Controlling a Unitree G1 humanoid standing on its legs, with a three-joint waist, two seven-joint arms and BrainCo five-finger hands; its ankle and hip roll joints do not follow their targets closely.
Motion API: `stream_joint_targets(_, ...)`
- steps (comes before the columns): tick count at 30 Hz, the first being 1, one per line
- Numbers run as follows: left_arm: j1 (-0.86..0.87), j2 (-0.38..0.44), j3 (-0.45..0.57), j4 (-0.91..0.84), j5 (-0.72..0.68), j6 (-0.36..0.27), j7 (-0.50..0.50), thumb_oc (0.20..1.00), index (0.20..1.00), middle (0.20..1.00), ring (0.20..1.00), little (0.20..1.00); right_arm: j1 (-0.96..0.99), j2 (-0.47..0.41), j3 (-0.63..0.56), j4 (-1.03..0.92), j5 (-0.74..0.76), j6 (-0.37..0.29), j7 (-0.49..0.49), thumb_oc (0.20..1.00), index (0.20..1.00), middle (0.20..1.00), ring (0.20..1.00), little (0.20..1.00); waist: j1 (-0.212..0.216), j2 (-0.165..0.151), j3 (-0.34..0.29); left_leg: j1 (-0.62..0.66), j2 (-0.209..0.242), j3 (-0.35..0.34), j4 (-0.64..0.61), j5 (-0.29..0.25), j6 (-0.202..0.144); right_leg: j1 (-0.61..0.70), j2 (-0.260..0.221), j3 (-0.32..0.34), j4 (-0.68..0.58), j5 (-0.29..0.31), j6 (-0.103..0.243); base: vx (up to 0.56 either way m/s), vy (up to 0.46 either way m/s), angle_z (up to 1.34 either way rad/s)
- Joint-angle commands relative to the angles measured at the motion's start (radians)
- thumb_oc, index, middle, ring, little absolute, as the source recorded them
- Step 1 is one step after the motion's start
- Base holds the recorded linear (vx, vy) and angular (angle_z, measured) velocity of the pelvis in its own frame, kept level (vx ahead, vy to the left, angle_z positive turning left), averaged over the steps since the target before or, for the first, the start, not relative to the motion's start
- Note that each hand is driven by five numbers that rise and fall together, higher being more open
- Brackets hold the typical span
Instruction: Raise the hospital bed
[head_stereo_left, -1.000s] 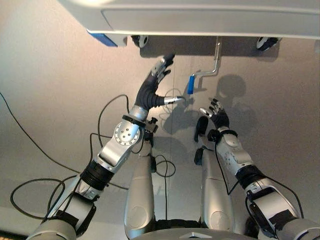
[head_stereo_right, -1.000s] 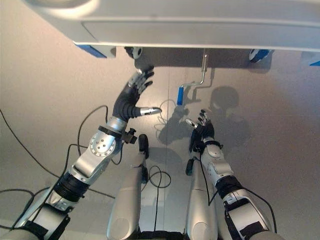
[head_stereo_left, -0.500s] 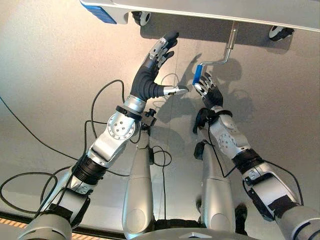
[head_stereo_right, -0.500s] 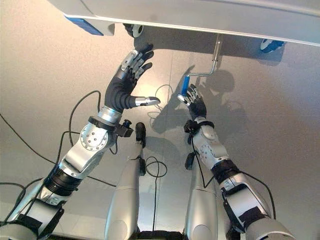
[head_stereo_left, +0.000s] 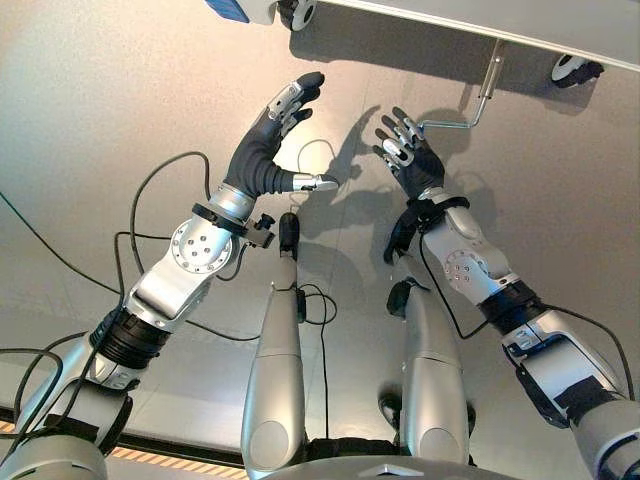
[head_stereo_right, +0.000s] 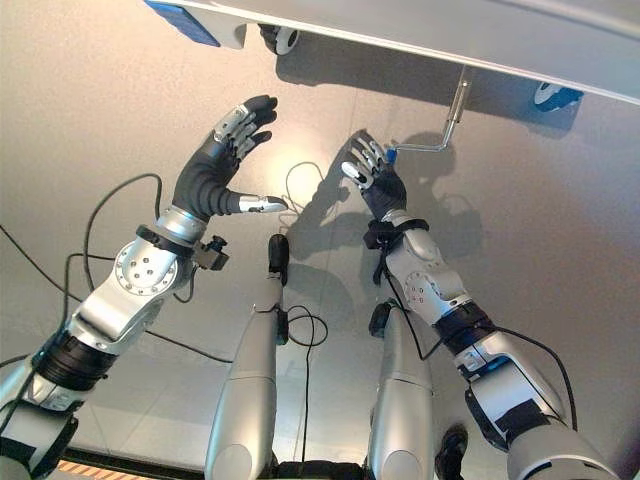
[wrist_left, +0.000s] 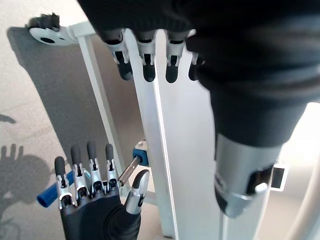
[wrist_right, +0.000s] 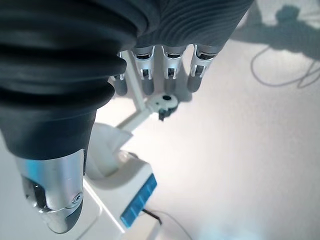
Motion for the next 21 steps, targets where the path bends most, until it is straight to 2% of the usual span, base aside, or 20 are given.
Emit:
stream_joint_targets(1,0.013,-0.009,0.005,-0.141,0.028,-0.033,-0.005,1.000,1.000,1.000,1.000,1.000,-0.019,-0.004,0.017,-0.066,0.050,-0.004,0.034,1.000,1.000,1.000,1.000,1.000,0.021,-0.014,-0.023,-0.003,-0.043,0.037,-0.025,-0.017,0.059,0.064,-0.037,0.051,0.033,-0.084,0.119,0.02,0.018,0.06)
stream_joint_targets(9,-0.001,-0.026,0.019,-0.149,0.041,-0.034,0.005,1.000,1.000,1.000,1.000,1.000,-0.061,0.013,0.025,-0.010,0.019,0.009,0.033,1.000,1.000,1.000,1.000,1.000,0.030,-0.006,-0.023,-0.019,-0.052,0.027,-0.026,-0.019,0.061,0.057,-0.037,0.050,0.024,-0.084,0.119,0.01,0.017,0.03)
stream_joint_targets(11,-0.002,-0.015,0.026,-0.145,0.037,-0.038,0.000,1.000,1.000,1.000,1.000,1.000,-0.048,-0.011,0.042,-0.020,-0.025,0.024,0.058,1.000,1.000,1.000,1.000,1.000,0.029,-0.011,-0.023,-0.027,-0.051,0.029,-0.030,-0.010,0.063,0.048,-0.037,0.048,0.020,-0.076,0.116,0.00,0.000,0.00)
stream_joint_targets(12,0.000,0.003,0.028,-0.146,0.038,-0.045,-0.005,1.000,1.000,1.000,1.000,1.000,-0.019,-0.052,0.078,-0.026,-0.106,0.052,0.089,1.000,1.000,1.000,1.000,1.000,0.026,-0.015,-0.023,-0.021,-0.053,0.029,-0.030,-0.015,0.061,0.052,-0.035,0.052,0.022,-0.083,0.117,-0.05,-0.001,0.02)
stream_joint_targets(13,-0.010,0.005,0.034,-0.148,0.038,-0.046,-0.006,1.000,1.000,1.000,1.000,1.000,-0.031,-0.055,0.075,-0.029,-0.108,0.052,0.089,1.000,1.000,1.000,1.000,1.000,0.026,-0.014,-0.023,-0.052,-0.054,0.030,-0.034,0.015,0.065,0.026,-0.036,0.043,0.011,-0.053,0.110,0.00,0.000,0.00)
stream_joint_targets(14,-0.004,0.008,0.023,-0.145,0.041,-0.049,-0.008,1.000,1.000,1.000,1.000,1.000,-0.007,-0.069,0.099,-0.003,-0.151,0.068,0.105,1.000,1.000,1.000,1.000,1.000,0.025,-0.017,-0.023,-0.022,-0.054,0.029,-0.029,-0.015,0.061,0.050,-0.036,0.053,0.022,-0.082,0.118,-0.05,0.007,0.01)
stream_joint_targets(15,-0.023,0.012,0.020,-0.146,0.043,-0.055,-0.012,1.000,1.000,1.000,1.000,1.000,-0.010,-0.076,0.105,0.017,-0.162,0.076,0.109,1.000,1.000,1.000,1.000,1.000,0.026,-0.015,-0.023,-0.057,-0.056,0.028,-0.030,0.016,0.065,0.022,-0.038,0.045,0.012,-0.053,0.110,0.00,0.000,0.00)
stream_joint_targets(16,-0.029,0.013,0.012,-0.150,0.042,-0.056,-0.016,1.000,1.000,1.000,1.000,1.000,-0.003,-0.075,0.114,0.052,-0.181,0.087,0.118,1.000,1.000,1.000,1.000,1.000,0.027,-0.013,-0.023,-0.058,-0.056,0.028,-0.028,0.016,0.065,0.023,-0.038,0.044,0.011,-0.053,0.110,0.01,0.022,0.05)
stream_joint_targets(17,-0.024,0.001,-0.006,-0.149,0.037,-0.061,-0.020,1.000,1.000,1.000,1.000,1.000,0.015,-0.061,0.123,0.128,-0.205,0.101,0.122,1.000,1.000,1.000,1.000,1.000,0.031,-0.009,-0.023,-0.029,-0.056,0.028,-0.023,-0.016,0.065,0.046,-0.037,0.051,0.022,-0.080,0.120,0.00,0.023,0.06)
stream_joint_targets(18,-0.036,0.005,-0.001,-0.151,0.038,-0.061,-0.020,1.000,1.000,1.000,1.000,1.000,0.001,-0.063,0.120,0.128,-0.206,0.100,0.123,1.000,1.000,1.000,1.000,1.000,0.031,-0.009,-0.023,-0.061,-0.057,0.029,-0.026,0.015,0.069,0.019,-0.038,0.042,0.011,-0.050,0.112,0.06,-0.007,0.04)
stream_joint_targets(19,-0.025,-0.007,-0.009,-0.146,0.032,-0.062,-0.021,1.000,1.000,1.000,1.000,1.000,0.015,-0.049,0.121,0.168,-0.206,0.105,0.119,1.000,1.000,1.000,1.000,1.000,0.032,-0.008,-0.023,-0.032,-0.057,0.028,-0.021,-0.017,0.066,0.043,-0.036,0.051,0.023,-0.079,0.120,0.00,0.000,0.00)
stream_joint_targets(21,-0.034,-0.027,-0.021,-0.140,0.019,-0.062,-0.029,1.000,1.000,1.000,1.000,1.000,0.013,-0.003,0.096,0.292,-0.177,0.107,0.111,1.000,1.000,1.000,1.000,1.000,0.038,-0.001,-0.023,-0.031,-0.057,0.028,-0.021,-0.018,0.067,0.043,-0.034,0.051,0.022,-0.080,0.119,0.03,-0.011,0.00)
